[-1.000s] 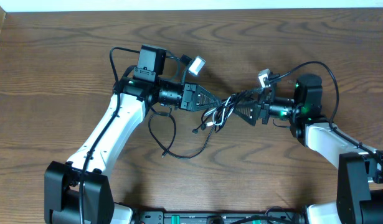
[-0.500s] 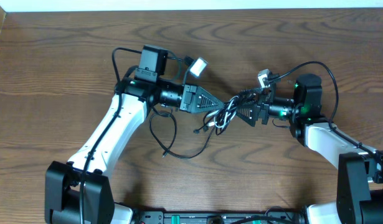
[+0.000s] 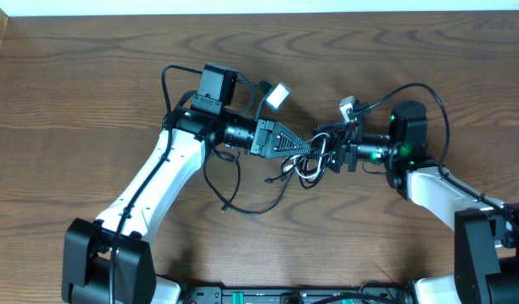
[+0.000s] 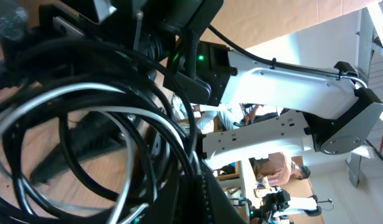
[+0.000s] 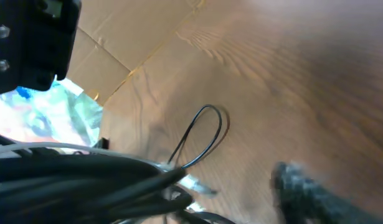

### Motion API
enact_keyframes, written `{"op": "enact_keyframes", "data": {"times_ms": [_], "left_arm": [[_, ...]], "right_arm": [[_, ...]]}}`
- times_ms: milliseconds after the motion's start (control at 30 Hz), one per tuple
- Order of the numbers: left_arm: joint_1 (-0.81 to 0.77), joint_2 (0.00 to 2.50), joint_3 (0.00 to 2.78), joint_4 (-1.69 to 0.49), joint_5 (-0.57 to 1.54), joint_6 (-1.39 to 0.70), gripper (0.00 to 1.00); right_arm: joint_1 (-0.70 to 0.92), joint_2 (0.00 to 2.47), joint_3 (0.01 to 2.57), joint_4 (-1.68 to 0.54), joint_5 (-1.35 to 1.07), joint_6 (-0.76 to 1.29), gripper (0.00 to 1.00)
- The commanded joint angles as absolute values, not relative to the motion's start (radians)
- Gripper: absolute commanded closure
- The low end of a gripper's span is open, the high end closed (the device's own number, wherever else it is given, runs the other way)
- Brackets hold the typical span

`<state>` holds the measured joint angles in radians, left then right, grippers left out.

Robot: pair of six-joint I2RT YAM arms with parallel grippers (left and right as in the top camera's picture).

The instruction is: Untangle cables

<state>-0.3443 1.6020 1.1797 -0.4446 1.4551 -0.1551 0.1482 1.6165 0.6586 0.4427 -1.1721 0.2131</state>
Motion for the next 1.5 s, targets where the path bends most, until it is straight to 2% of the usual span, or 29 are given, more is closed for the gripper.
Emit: {"op": "enact_keyframes", "data": {"times_ms": [0,100,133,167,400,433,533,600,633,767,833,1233,1467], "left_arm": [[-0.351,1.614,1.182,-0.440,1.472,-0.129,0.92],[-0.363,1.615,1.182,-0.441,1.433,-0.123,0.92],[-0.368,1.615,1.182,-0.441,1.404,-0.124,0.92],[-0.372,1.615,1.182,-0.441,1.379,-0.124,0.92],[-0.371,1.615,1.182,-0.441,1.245,-0.125,0.92],[-0.371,1.615,1.182,-0.441,1.217,-0.128,0.89],[-0.369,1.615,1.182,-0.447,1.114,-0.132,0.50],[-0.367,1.615,1.182,-0.456,1.057,-0.133,0.37],[-0.364,1.615,1.182,-0.460,1.043,-0.135,0.34],[-0.346,1.612,1.182,-0.463,1.043,-0.158,0.33],[-0.336,1.608,1.183,-0.463,1.043,-0.162,0.27],[-0.373,1.600,1.184,-0.336,1.039,-0.110,0.15],[-0.476,1.601,1.183,-0.355,0.759,-0.028,0.07]], "right_arm": [[0.158,1.625,0.653,0.454,-1.182,0.205,0.61],[0.158,1.625,0.653,0.453,-1.181,0.205,0.91],[0.157,1.625,0.653,0.453,-1.180,0.205,0.98],[0.157,1.625,0.653,0.453,-1.180,0.205,0.99],[0.156,1.625,0.653,0.452,-1.157,0.223,0.99],[0.156,1.625,0.653,0.452,-1.148,0.233,0.99],[0.155,1.625,0.653,0.440,-1.112,0.238,0.99],[0.152,1.625,0.653,0.411,-1.058,0.248,0.99],[0.151,1.625,0.653,0.397,-1.028,0.251,0.99],[0.149,1.625,0.653,0.346,-0.923,0.279,0.99],[0.149,1.625,0.653,0.335,-0.897,0.310,0.99],[0.150,1.625,0.654,0.318,-0.889,0.371,0.99],[0.152,1.625,0.654,0.318,-0.889,0.370,0.99]]}}
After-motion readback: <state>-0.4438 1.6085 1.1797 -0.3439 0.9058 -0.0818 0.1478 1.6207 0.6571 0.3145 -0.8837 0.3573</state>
